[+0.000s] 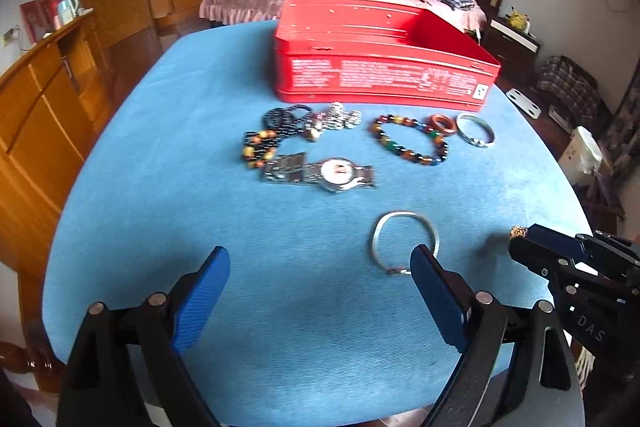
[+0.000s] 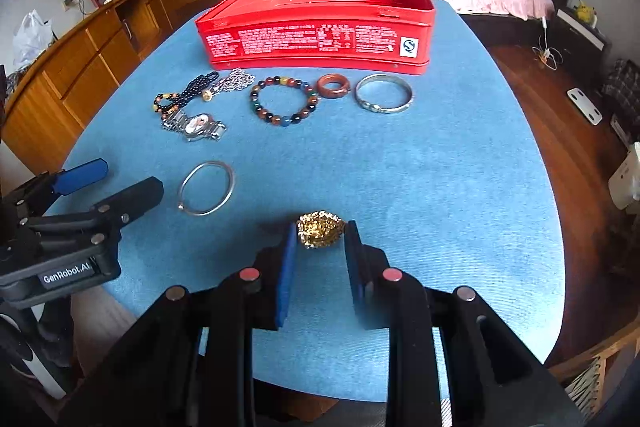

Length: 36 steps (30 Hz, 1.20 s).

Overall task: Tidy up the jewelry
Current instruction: 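Grasp the gold pendant with the right tool while the left tool grasps the silver bangle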

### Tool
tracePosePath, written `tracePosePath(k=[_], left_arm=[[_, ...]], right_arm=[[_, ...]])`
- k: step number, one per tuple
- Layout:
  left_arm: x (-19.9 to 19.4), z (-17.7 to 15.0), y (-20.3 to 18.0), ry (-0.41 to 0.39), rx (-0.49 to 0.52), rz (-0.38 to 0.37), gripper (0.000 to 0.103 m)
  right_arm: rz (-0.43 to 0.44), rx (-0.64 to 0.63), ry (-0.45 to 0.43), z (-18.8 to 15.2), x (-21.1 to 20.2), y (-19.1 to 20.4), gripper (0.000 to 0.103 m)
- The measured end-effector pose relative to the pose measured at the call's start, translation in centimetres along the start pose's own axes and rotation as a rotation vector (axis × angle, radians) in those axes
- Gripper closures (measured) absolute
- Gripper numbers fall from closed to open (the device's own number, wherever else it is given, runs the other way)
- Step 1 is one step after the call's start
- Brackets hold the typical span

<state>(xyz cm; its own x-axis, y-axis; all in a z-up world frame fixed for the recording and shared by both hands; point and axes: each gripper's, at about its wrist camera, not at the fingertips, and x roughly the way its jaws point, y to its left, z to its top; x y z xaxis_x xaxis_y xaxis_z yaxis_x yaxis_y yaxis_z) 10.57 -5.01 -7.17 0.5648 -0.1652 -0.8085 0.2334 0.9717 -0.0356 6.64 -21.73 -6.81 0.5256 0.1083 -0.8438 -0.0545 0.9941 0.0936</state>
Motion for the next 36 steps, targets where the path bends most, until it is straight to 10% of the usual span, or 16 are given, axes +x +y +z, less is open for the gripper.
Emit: tracePosePath(k=[16, 30, 36], left_arm=[[2.4, 0.5, -4.1, 0.061, 0.041, -0.025, 0.014], [2.8, 0.6, -4.0, 0.093, 0.032, -0.051, 0.055], [2.8, 0.8, -3.9, 0.089, 0.038, -0.062, 0.057]], right_arm=[[0.002, 0.045, -0.010, -0.1, -0.6, -3.3, 0.080], [0.020, 0.060, -0.008, -0.2, -0.3, -4.4, 0.080], [0.023, 0.061, -0.006, -0.2, -0.2, -4.4, 0.080]])
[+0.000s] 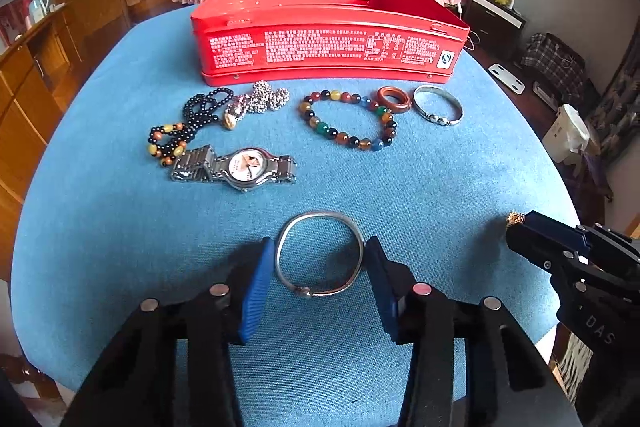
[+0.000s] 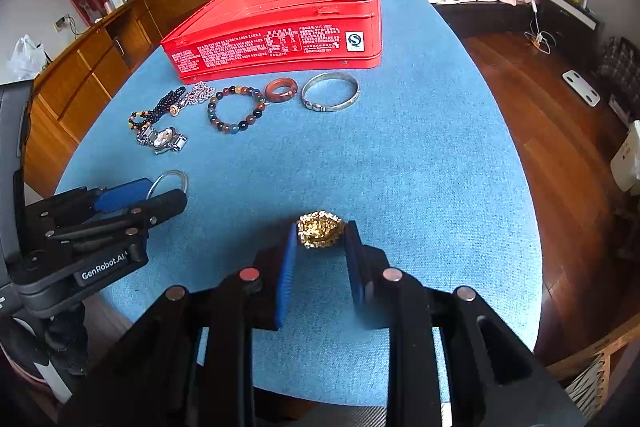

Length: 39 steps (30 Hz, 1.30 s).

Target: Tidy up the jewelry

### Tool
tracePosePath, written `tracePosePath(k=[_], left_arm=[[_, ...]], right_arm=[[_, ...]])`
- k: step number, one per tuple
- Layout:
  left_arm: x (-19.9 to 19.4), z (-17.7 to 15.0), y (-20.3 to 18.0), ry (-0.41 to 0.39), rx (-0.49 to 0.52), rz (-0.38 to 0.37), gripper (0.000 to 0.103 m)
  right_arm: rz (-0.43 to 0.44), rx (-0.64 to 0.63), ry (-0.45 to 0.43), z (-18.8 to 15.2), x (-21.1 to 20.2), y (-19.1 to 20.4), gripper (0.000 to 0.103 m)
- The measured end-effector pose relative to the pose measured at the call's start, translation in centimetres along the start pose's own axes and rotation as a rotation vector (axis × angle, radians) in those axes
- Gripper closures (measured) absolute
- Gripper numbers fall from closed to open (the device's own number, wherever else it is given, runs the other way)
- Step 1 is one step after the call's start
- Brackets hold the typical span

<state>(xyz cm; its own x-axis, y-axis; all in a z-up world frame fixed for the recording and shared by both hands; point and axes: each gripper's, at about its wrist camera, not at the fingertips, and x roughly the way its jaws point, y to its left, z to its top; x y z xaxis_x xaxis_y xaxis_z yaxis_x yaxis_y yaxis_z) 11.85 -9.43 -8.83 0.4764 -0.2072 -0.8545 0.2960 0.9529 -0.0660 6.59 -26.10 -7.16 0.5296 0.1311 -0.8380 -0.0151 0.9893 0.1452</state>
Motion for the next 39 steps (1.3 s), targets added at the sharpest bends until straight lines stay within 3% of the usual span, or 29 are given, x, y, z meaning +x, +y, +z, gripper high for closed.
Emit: tracePosePath(k=[8, 25, 39], left_arm=[[-0.7, -0.3, 1.4, 0.000, -0.028, -0.019, 0.057], [-2.6, -1.0, 4.5, -0.039, -0.068, 0.026, 0.057], [-2.8, 0.4, 5.8, -0.067, -0.084, 0.032, 0.057]], right_arm=[[0.003, -0.005, 0.002, 0.0, 0.1, 0.6, 0.080], [0.020, -0.040, -0.010, 0.7, 0.1, 3.3, 0.080], [0.015, -0.057, -0.028, 3.1, 0.4, 4.7, 0.080]])
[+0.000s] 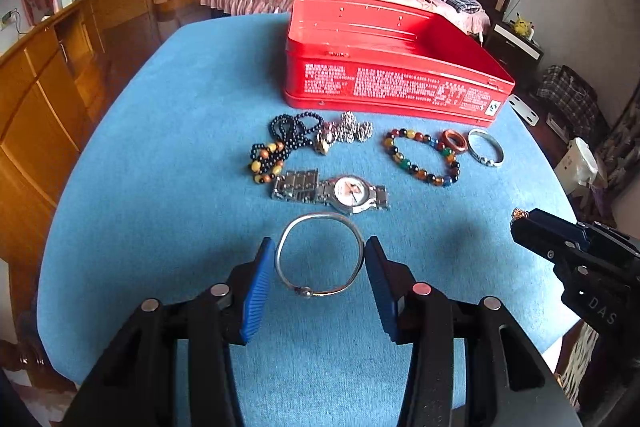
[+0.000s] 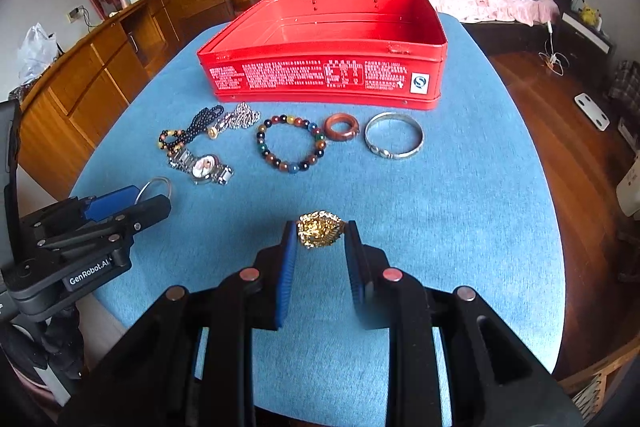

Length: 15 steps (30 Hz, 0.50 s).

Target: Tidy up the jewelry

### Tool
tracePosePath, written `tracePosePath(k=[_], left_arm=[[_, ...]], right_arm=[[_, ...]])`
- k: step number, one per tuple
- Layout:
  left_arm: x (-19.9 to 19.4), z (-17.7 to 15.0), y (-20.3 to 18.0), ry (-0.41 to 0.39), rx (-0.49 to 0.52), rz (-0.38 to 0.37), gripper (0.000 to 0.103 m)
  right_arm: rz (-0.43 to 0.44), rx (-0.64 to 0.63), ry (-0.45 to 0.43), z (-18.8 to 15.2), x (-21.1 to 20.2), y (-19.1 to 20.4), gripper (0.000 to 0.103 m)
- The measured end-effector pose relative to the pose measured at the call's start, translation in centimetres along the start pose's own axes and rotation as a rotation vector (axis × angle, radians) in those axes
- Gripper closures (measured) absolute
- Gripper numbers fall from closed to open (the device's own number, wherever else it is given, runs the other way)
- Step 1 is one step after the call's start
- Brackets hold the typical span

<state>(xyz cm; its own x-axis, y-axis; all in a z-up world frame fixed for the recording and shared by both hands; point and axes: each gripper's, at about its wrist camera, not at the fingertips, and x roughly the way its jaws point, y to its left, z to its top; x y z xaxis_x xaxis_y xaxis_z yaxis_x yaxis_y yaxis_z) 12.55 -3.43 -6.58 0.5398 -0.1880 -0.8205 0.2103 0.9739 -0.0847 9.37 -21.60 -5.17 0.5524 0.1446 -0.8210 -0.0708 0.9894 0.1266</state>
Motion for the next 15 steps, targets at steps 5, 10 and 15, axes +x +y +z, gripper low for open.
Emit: tracePosePath(k=[5, 10, 15], left_arm=[[-0.3, 1.3, -0.1, -0.027, 0.001, 0.003, 0.057], [-0.2, 3.0, -0.3, -0.048, 0.003, 0.009, 0.057], [0.1, 4.6, -0.6, -0.061, 0.005, 0.014, 0.057]], right_arm=[[0.002, -0.004, -0.024, 1.4, -0.2, 0.0, 0.080], [-0.003, -0.007, -0.045, 2.8, -0.4, -0.2, 0.080], [-0.009, -0.007, -0.057, 4.2, -0.3, -0.5, 0.080]])
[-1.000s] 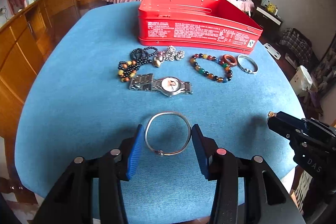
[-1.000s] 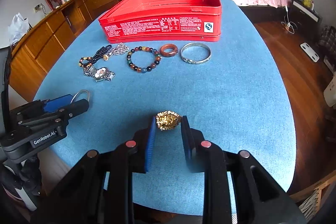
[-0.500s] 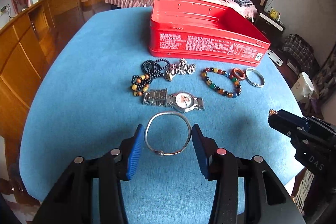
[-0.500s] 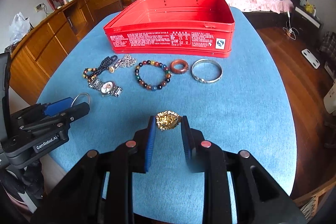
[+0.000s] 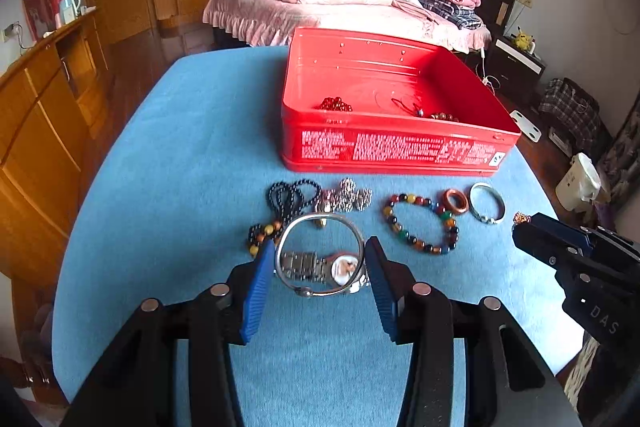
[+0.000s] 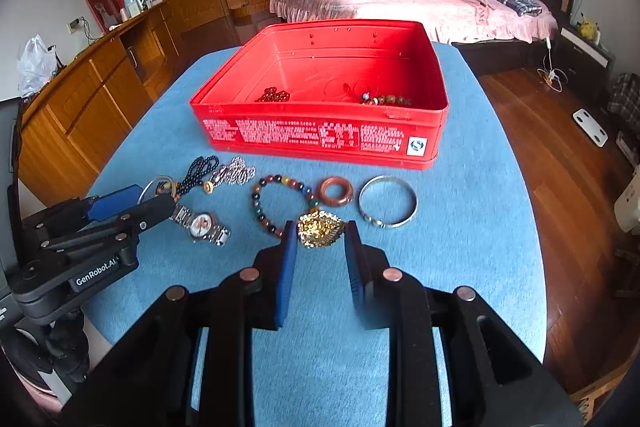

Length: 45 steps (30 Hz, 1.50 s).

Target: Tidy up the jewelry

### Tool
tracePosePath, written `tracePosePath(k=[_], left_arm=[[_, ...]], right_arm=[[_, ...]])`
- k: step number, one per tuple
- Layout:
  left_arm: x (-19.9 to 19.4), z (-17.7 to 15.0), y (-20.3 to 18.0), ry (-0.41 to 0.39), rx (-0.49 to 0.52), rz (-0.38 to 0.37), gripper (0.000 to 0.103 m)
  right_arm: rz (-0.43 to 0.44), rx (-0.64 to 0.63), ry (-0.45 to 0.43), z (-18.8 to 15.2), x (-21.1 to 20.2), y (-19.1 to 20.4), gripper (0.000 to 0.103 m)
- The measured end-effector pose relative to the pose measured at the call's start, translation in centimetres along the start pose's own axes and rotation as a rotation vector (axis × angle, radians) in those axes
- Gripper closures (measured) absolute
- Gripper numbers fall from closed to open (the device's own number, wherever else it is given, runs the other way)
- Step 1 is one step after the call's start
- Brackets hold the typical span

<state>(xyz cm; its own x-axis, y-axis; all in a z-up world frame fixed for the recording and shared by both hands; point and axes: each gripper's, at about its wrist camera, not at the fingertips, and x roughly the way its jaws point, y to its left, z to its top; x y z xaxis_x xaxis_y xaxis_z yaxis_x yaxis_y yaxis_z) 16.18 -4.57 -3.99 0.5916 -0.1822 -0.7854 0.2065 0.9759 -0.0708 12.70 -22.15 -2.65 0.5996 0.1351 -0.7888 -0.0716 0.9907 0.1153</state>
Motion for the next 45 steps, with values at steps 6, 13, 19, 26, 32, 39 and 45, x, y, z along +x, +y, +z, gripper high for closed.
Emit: tracePosePath(k=[6, 13, 19, 26, 32, 39, 45], left_arm=[[0.3, 1.8, -0.5, -0.019, 0.008, 0.005, 0.057], [1.0, 4.2, -1.2, -0.034, 0.016, 0.007, 0.057], [1.9, 6.6, -1.2, -0.039, -0.003, 0.007, 0.057], [3.1, 9.5, -1.5, -0.053, -0.014, 0.007, 0.057], [4.8, 12.0, -2.0, -0.048, -0.009, -0.006, 0.057], [8.0, 13.8, -2.6, -0.009, -0.002, 0.000, 0.057], [10.9, 14.3, -2.9, 0.037, -0.001, 0.006, 0.057]], right_arm=[[-0.003, 0.000, -0.017, 1.5, 0.1, -0.3, 0.080], [-0.006, 0.005, -0.038, 3.9, 0.3, -0.8, 0.080], [-0.006, 0.019, -0.055, 6.4, 0.6, -1.3, 0.080], [0.000, 0.037, -0.045, 9.1, 2.5, -1.9, 0.080], [0.004, 0.049, -0.022, 10.9, 4.6, -2.5, 0.080], [-0.014, 0.068, 0.010, 12.1, 7.2, -3.7, 0.080], [-0.026, 0.083, 0.038, 12.9, 9.1, -4.6, 0.080]])
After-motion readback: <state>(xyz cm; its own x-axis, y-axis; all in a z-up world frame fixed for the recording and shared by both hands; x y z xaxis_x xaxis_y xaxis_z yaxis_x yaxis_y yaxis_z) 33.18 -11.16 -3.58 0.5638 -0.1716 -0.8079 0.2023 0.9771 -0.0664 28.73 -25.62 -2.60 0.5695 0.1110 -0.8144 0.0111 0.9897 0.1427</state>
